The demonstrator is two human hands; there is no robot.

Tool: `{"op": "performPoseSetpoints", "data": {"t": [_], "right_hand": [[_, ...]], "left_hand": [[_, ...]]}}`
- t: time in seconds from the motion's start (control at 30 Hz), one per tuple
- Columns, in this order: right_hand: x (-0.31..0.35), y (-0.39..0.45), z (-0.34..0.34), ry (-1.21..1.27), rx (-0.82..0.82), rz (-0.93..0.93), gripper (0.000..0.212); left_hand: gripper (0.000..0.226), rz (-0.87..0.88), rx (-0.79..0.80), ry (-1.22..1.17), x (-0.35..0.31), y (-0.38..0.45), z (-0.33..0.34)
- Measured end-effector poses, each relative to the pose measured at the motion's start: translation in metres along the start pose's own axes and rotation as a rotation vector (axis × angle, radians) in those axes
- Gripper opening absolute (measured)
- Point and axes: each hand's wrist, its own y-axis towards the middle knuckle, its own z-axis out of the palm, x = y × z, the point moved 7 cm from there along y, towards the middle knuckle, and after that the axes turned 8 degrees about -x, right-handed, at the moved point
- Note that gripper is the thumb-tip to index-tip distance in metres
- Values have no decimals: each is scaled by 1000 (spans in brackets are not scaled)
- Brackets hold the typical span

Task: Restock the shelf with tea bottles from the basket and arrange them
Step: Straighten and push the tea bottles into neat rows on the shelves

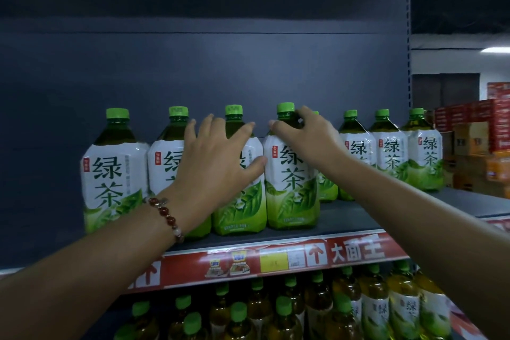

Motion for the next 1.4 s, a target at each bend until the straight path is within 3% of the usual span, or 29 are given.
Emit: {"op": "performPoseSetpoints", "data": {"t": [0.53, 0.77, 0.83, 0.97, 1.03, 1.2, 1.4], "right_hand": [[1, -7, -4, -10, 4, -33, 48], [-8, 2, -14, 43, 187, -60, 54], [-19, 11, -30, 87, 147, -22, 55], [-48, 38, -43, -60, 62, 31, 52], [-62, 49, -38, -122, 88, 79, 61], [-74, 62, -19, -233, 137, 103, 77], [-81, 72, 12, -364, 165, 197, 77]], "left_hand": [[71, -35, -15, 140, -13, -5, -6], [70, 137, -158, 53, -52, 13, -14], [71, 168, -150, 50, -60, 21, -11], [74, 194, -61, 65, -74, 27, 0], [75, 189, -15, 89, -77, 26, 9], [77, 174, -22, 72, -76, 25, 13], [67, 155, -65, 1, -78, 22, 16]]}}
